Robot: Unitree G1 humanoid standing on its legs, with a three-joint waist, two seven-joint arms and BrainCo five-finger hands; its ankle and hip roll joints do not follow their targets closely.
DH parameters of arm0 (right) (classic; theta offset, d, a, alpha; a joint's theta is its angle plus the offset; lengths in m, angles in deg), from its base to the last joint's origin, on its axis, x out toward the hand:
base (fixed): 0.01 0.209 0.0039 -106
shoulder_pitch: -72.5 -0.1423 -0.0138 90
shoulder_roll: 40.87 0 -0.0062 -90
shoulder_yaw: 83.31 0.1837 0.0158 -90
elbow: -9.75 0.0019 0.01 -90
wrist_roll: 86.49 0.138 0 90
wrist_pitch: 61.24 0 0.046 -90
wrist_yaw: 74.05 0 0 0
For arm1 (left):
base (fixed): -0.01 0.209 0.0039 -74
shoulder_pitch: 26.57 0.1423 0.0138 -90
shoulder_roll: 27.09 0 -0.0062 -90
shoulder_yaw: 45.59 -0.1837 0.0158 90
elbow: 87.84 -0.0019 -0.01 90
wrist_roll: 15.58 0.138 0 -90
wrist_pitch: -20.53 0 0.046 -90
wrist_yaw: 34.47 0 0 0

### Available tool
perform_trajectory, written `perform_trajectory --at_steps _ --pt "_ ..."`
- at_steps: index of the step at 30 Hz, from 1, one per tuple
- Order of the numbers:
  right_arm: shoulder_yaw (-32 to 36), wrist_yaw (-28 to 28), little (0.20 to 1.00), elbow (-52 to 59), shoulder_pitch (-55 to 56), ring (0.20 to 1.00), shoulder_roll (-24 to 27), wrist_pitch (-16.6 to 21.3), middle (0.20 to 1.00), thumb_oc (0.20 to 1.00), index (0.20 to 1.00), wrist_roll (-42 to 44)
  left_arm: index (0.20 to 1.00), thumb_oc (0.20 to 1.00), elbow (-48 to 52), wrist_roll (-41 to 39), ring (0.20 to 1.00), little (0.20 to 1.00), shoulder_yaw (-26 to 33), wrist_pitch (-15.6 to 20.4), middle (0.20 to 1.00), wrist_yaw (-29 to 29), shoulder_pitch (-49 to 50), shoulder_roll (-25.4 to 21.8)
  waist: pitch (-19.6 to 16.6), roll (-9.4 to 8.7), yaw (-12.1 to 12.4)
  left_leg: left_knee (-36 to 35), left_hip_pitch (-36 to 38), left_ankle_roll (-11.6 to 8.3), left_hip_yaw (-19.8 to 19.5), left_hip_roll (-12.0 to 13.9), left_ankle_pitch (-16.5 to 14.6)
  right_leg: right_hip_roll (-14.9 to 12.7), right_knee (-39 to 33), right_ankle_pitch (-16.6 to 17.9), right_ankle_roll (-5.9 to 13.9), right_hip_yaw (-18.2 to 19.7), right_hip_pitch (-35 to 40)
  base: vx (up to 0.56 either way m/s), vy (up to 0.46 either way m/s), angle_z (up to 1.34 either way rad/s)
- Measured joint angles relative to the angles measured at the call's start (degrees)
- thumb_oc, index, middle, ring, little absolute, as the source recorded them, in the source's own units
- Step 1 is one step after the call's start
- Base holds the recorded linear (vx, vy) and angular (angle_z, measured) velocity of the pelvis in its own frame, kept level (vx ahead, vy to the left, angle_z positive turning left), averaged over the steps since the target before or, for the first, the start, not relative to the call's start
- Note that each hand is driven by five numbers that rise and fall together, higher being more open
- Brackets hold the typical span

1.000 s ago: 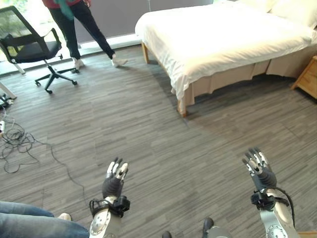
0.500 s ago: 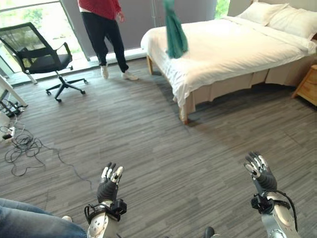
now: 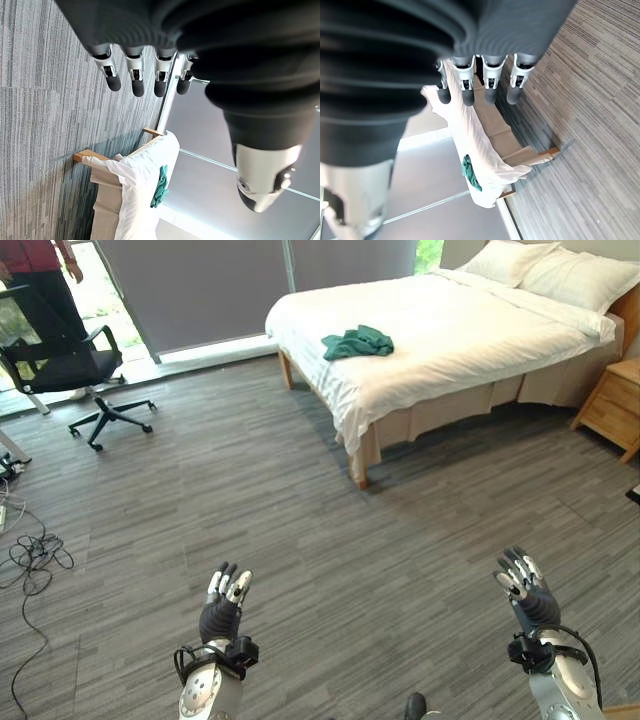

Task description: Pick up bed clothes into laundry basket.

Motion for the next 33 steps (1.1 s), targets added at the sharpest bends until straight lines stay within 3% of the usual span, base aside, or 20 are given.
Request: perform_trajectory --at_steps 4,8,14,17,18,19,20,22,23,24,25,26,27,28,31,33 --pt "6.58 -4.40 1.000 -7.54 -3.69 1.000 0.05 -0.59 1.000 1.000 1.000 -2.08 1.000 1.000 -5.93 1.48 1.000 1.000 2.39 -1.13 1.000 1.90 -1.70 -0.52 1.42 0.43 0.11 -0.01 0.00 -0.18 -0.01 -0.07 -0.12 0.32 -2.18 0.83 -0.26 0.32 0.91 0.04 0.025 0.00" --pt "5.68 -4.28 1.000 -6.71 -3.90 1.000 0.00 -0.57 1.000 1.000 1.000 -2.13 1.000 1.000 -5.84 1.48 1.000 1.000 2.17 -1.13 1.000 1.63 -1.93 -0.50 2.63 1.85 0.04 0.01 0.06 -0.10 -0.13 0.04 -0.06 0.82 -3.92 1.73 -0.04 0.48 1.94 0.00 0.000 0.00" --pt "5.71 -4.33 1.000 -6.53 -3.78 1.000 0.05 -0.44 1.000 1.000 1.000 -4.02 1.000 1.000 -5.67 1.47 1.000 1.000 0.72 -1.13 1.000 1.45 -3.68 -0.51 3.97 2.51 -0.36 0.00 0.04 -0.15 -0.03 0.15 -0.10 0.88 -3.90 1.71 -0.06 0.78 1.89 0.00 -0.017 -0.02" --pt "5.36 -4.30 1.000 -6.68 -6.50 1.000 0.73 -0.37 1.000 1.000 1.000 -4.29 1.000 1.000 -5.46 1.47 1.000 1.000 0.82 -1.09 1.000 1.54 -6.53 -1.73 5.32 2.83 -0.22 1.94 -1.50 -1.02 1.76 0.84 -0.22 1.51 0.41 0.18 -0.82 1.79 -1.32 -0.10 -0.176 -0.19" --pt "4.87 -4.24 1.000 -8.06 -8.22 1.000 0.48 -0.24 1.000 1.000 1.000 -4.28 1.000 1.000 -5.35 1.46 1.000 1.000 1.56 -0.90 1.000 1.57 -8.34 -2.97 7.49 1.39 0.50 13.05 -6.58 -3.34 0.85 2.40 -2.46 2.05 11.56 -6.57 -4.00 1.86 -5.24 -0.04 -0.227 0.01" --pt "4.75 -4.22 1.000 -8.24 -7.95 1.000 -0.53 -0.27 1.000 1.000 1.000 -4.28 1.000 1.000 -5.00 1.46 1.000 1.000 1.76 -0.77 1.000 1.54 -9.38 -4.90 8.51 -2.31 1.35 23.14 -11.44 -3.84 -1.06 1.59 -2.33 1.23 15.41 -9.64 -6.21 2.74 -6.06 0.05 -0.172 0.20" --pt "5.14 -4.19 1.000 -8.47 -8.11 1.000 -0.05 -0.25 1.000 1.000 1.000 -4.27 1.000 1.000 -5.11 1.41 1.000 1.000 1.90 -0.79 1.000 1.55 -9.97 -4.67 9.32 -2.56 1.53 33.25 -16.17 -4.58 -4.19 1.95 -1.64 1.41 15.52 -10.55 -7.48 3.18 -5.28 0.11 -0.108 0.20" --pt "8.13 -4.34 1.000 -9.07 -8.35 1.000 -0.38 0.30 1.000 1.000 1.000 -4.22 1.000 1.000 -4.85 1.33 1.000 1.000 2.02 -0.27 1.000 1.62 -9.53 -3.79 11.16 -2.92 3.53 52.97 -27.08 -5.07 -13.65 1.46 2.09 2.30 15.61 -11.05 -7.04 5.32 -4.07 0.15 0.008 -0.28" --pt "8.57 -4.78 1.000 -9.76 -8.72 1.000 -0.89 0.39 1.000 1.000 1.000 -4.05 1.000 1.000 -5.60 1.25 1.000 1.000 2.54 -0.25 1.000 1.90 -8.70 -3.22 11.56 -3.31 4.41 47.94 -27.11 -4.91 -14.66 1.66 1.52 2.24 13.21 -11.00 -7.03 5.04 -2.83 0.22 0.031 -0.56" --pt "8.06 -4.78 1.000 -9.74 -8.93 1.000 -0.69 0.50 1.000 1.000 1.000 -3.85 1.000 1.000 -5.96 1.14 1.000 1.000 2.54 -0.25 1.000 2.18 -7.91 -2.93 11.56 -3.03 4.49 41.28 -27.32 -4.90 -14.27 3.06 1.92 2.26 10.44 -10.65 -5.73 4.41 -1.08 0.35 0.091 -0.36" --pt "8.10 -5.48 1.000 -10.25 -8.80 1.000 -0.57 0.51 1.000 1.000 1.000 -3.29 1.000 1.000 -7.58 1.07 1.000 1.000 2.31 -0.23 1.000 2.49 -8.03 -1.52 10.91 -1.04 3.91 33.55 -27.01 -4.34 -14.48 5.64 2.32 4.63 6.67 -10.69 -2.51 3.75 2.06 0.50 0.164 -0.20" --pt "7.93 -6.26 1.000 -8.29 -8.15 1.000 -0.33 0.87 1.000 1.000 1.000 -1.39 1.000 1.000 -6.93 1.01 1.000 1.000 2.50 0.12 1.000 2.76 -7.90 -0.27 9.75 -0.14 3.06 17.21 -27.10 -4.72 -15.91 10.08 2.30 4.97 22.73 -20.12 -3.61 6.89 -0.60 0.51 0.225 0.24" --pt "8.07 -6.66 1.000 -9.01 -8.08 1.000 0.25 1.29 1.000 1.000 1.000 -1.00 1.000 1.000 -9.71 0.99 1.000 1.000 1.89 -0.15 1.000 2.70 -9.77 0.54 10.45 2.00 1.89 7.92 -26.80 -4.81 -16.83 11.69 2.41 7.02 23.70 -22.26 -3.22 6.00 -0.20 0.52 0.234 0.17" --pt "7.81 -6.79 1.000 -9.95 -8.07 1.000 0.99 1.17 1.000 1.000 1.000 -0.96 1.000 1.000 -10.51 0.98 1.000 1.000 1.73 -0.46 1.000 2.93 -10.09 0.80 10.25 2.06 2.51 2.48 -26.65 -4.85 -16.33 11.79 2.40 6.79 24.23 -23.29 -4.91 6.67 -0.19 0.42 0.219 0.17" --pt "7.78 -6.84 1.000 -9.81 -7.89 1.000 1.01 1.08 1.000 1.000 1.000 -1.06 1.000 1.000 -10.51 1.03 1.000 1.000 2.49 -0.46 1.000 3.83 -9.85 0.85 10.04 1.33 4.88 1.74 -27.35 -4.76 -8.26 9.07 2.43 3.59 23.49 -24.27 -3.70 9.23 0.63 0.46 0.264 -0.34" --pt "7.09 -6.56 1.000 -9.12 -7.98 1.000 0.88 0.70 1.000 1.000 1.000 -1.15 1.000 1.000 -10.41 1.02 1.000 1.000 3.13 -0.36 1.000 3.91 -9.40 0.88 8.72 1.40 6.14 6.61 -25.33 -3.97 -6.57 7.73 2.97 2.84 19.40 -23.38 -1.07 11.63 4.39 0.36 0.265 -0.56"
